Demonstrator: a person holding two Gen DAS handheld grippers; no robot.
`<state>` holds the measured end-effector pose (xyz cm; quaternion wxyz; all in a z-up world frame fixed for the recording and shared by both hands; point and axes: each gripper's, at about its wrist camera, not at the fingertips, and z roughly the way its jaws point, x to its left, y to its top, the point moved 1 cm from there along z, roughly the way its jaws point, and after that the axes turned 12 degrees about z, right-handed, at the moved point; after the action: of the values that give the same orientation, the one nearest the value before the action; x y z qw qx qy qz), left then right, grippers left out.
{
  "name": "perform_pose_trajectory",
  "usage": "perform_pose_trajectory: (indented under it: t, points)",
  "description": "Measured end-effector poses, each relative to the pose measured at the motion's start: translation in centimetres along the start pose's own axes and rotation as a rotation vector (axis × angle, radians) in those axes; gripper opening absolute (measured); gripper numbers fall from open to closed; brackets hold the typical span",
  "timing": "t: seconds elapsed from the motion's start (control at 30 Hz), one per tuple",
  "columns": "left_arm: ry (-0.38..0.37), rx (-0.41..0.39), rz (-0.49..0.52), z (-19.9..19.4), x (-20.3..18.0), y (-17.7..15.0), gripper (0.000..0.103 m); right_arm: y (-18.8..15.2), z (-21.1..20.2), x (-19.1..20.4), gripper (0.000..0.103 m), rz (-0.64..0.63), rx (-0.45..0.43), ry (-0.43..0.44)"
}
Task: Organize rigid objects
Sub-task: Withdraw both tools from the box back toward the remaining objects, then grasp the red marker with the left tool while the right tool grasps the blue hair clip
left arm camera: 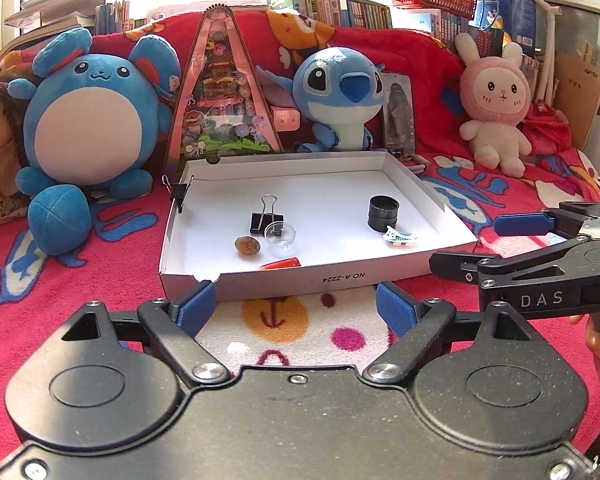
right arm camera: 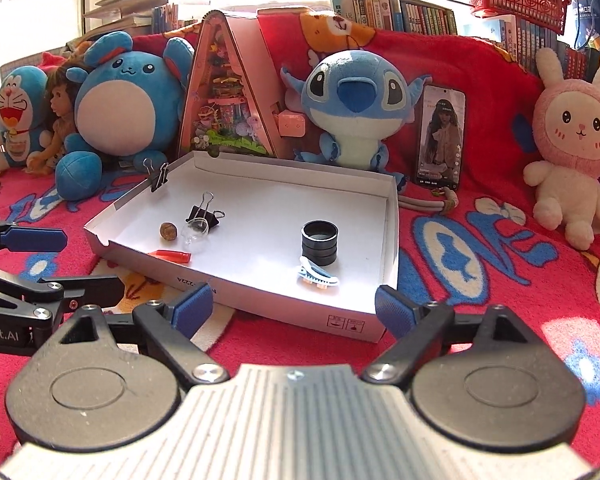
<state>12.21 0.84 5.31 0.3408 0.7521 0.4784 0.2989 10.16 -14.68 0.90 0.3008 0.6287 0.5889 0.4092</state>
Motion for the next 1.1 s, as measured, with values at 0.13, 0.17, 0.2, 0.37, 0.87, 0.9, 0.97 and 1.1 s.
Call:
perform_pose_trajectory:
  t: [0.13, 0.17, 0.2, 0.37, 0.87, 0.9, 0.97, 1.1]
  points:
    - [-0.011, -0.005, 0.003, -1.0, -0.5, -0.8, 0.087, -1.0, -1.4, 0.0, 0.097, -0.023, -0.016, 0.006]
    - [-0.017, -0.005, 0.000, -1.2, -0.6, -1.1, 0.087, -1.2, -1.6, 0.0, 0.097, -0.028, -0.018, 0.007]
    - [-0.020, -0.004, -0.001, -1.4, -0.7, -1.3, 0.087, -1.5, -1.9, 0.0, 0.097, -0.033, -0.021, 0.007]
    - [-0.032, -0.009, 0.005, -2.5, -1.3, -2.3, 0.087, -2.7, -3.2, -0.1, 0.098, -0.047, -0.026, 0.011]
    - [-0.051, 0.010, 0.026, -4.9, -3.1, -5.6, 0.087, -6.4, -6.2, -0.8, 0.101, -0.068, -0.016, 0.009]
    - [-0.054, 0.013, 0.026, -5.0, -3.2, -5.8, 0.087, -6.6, -6.3, -0.8, 0.101, -0.064, -0.014, 0.008]
    - [-0.059, 0.022, 0.028, -5.1, -3.5, -6.3, 0.087, -7.0, -6.4, -0.9, 0.101, -0.057, -0.011, 0.005]
    - [-0.058, 0.031, 0.034, -5.3, -4.0, -7.1, 0.087, -7.7, -6.9, -1.3, 0.101, -0.041, -0.005, 0.002]
